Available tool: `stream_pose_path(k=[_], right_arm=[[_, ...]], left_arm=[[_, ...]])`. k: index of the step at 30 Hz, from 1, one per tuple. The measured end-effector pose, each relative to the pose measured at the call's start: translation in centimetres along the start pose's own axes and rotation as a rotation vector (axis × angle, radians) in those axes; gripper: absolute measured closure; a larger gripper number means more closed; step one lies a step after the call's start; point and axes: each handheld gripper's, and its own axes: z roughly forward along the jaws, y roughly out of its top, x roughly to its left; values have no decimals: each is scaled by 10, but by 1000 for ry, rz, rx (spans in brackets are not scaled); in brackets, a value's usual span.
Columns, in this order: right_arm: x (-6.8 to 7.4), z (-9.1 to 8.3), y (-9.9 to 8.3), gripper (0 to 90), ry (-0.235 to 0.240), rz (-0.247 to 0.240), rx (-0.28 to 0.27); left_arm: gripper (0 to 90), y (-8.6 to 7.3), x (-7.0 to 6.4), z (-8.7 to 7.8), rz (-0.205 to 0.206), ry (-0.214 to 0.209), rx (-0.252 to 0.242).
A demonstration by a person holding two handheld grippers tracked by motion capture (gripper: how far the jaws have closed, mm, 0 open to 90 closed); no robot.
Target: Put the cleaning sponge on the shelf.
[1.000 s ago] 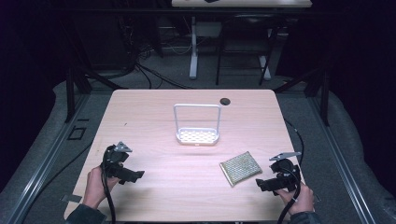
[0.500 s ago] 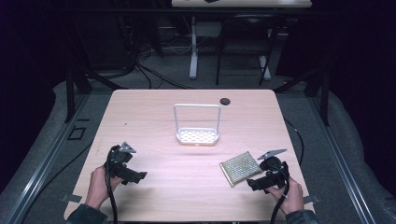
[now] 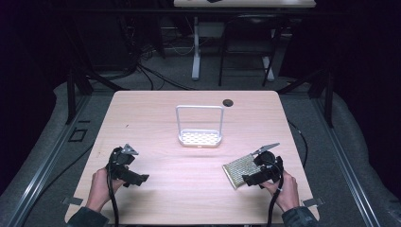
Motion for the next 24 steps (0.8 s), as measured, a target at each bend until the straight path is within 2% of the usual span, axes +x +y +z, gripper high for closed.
stream_pose_path(k=[3, 6, 9, 12, 13, 14, 17, 18, 19, 20, 22, 24], right_arm=[[1, 4, 4, 25, 7, -2, 10], [2, 6, 9, 88, 3, -10, 20], [4, 9, 14, 166, -1, -6, 23], [5, 11, 17, 286, -5, -13, 34], [5, 11, 17, 286, -5, -13, 34], [5, 13, 19, 342, -3, -16, 38], [5, 14, 22, 392, -1, -16, 40], [6, 16, 25, 460, -3, -11, 47], [6, 17, 27, 490, -5, -7, 53], [6, 17, 27, 490, -5, -7, 53], [5, 21, 31, 559, -10, -2, 74], [5, 22, 33, 570, -9, 6, 73]], left_arm=[[1, 0, 0, 0, 0, 0, 1], [1, 0, 2, 0, -2, -6, 2], [1, -1, 1, 0, -1, -9, 6], [1, -1, 1, 0, 0, -9, 11], [1, -1, 1, 0, 0, -9, 11], [1, -1, 1, 0, 0, -9, 12], [1, -1, 2, 1, 0, -12, 15], [1, -1, 1, 1, -1, -7, 11], [1, -1, 1, 1, -1, -7, 11], [1, -1, 2, 1, -2, -9, 9], [1, -1, 2, 1, -2, -12, 11], [1, -1, 3, 0, -6, -15, 12]])
